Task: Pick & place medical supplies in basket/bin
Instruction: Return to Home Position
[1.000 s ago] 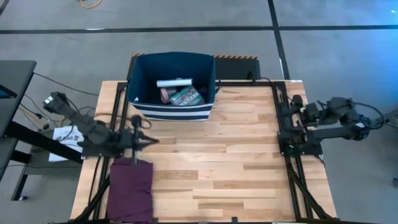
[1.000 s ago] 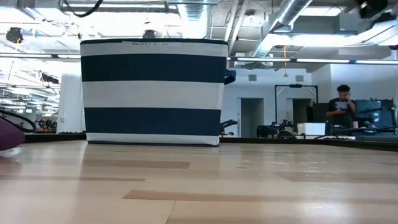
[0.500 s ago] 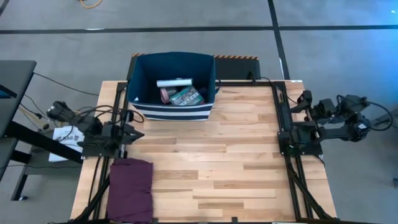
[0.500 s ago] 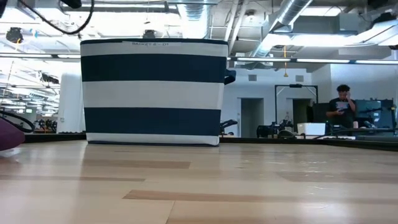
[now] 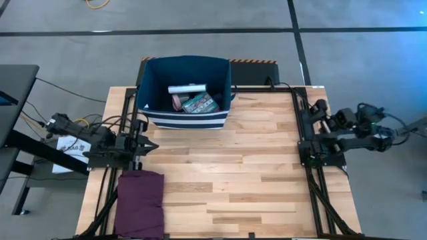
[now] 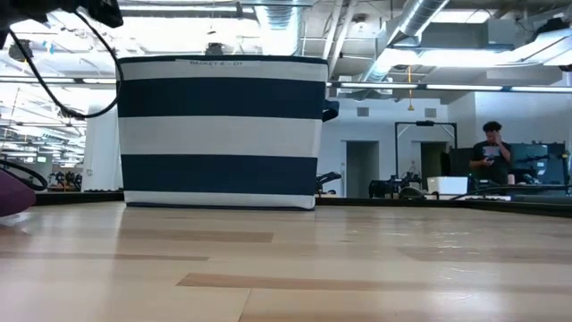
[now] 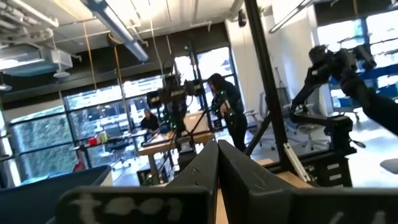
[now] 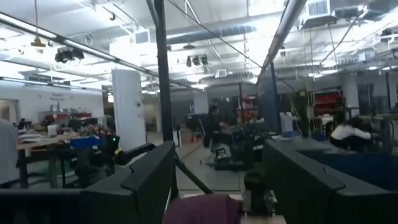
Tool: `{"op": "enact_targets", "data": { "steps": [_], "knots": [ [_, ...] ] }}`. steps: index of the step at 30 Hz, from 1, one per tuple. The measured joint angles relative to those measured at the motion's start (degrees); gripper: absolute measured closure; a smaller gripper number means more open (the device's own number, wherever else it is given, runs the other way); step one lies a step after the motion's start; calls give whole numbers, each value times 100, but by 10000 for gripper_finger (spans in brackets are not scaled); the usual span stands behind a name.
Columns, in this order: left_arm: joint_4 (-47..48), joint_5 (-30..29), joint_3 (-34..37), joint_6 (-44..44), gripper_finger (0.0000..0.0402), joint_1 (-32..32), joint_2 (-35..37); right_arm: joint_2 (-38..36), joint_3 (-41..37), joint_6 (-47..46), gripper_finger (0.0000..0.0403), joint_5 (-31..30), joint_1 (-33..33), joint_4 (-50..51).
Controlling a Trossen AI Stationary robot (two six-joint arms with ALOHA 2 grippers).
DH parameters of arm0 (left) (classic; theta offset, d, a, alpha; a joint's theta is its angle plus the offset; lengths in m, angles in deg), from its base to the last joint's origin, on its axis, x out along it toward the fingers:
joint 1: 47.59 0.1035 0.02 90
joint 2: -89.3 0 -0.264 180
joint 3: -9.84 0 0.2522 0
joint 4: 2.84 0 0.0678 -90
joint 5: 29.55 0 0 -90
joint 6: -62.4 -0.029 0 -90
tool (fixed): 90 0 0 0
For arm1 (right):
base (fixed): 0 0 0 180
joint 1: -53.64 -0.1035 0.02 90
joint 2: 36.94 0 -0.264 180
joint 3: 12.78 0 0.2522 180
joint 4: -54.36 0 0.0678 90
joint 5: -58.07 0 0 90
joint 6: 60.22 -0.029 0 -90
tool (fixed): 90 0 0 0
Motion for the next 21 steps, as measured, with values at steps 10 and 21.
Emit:
{"op": "enact_targets", "data": {
  "steps": [10,21],
  "knots": [
    [-274,324,489,646,401,422,0,-4,-1639,-290,163,40,0,-1587],
    [-785,322,941,1006,401,520,0,-4,-2873,-690,163,-133,152,-2387]
  ]
}}
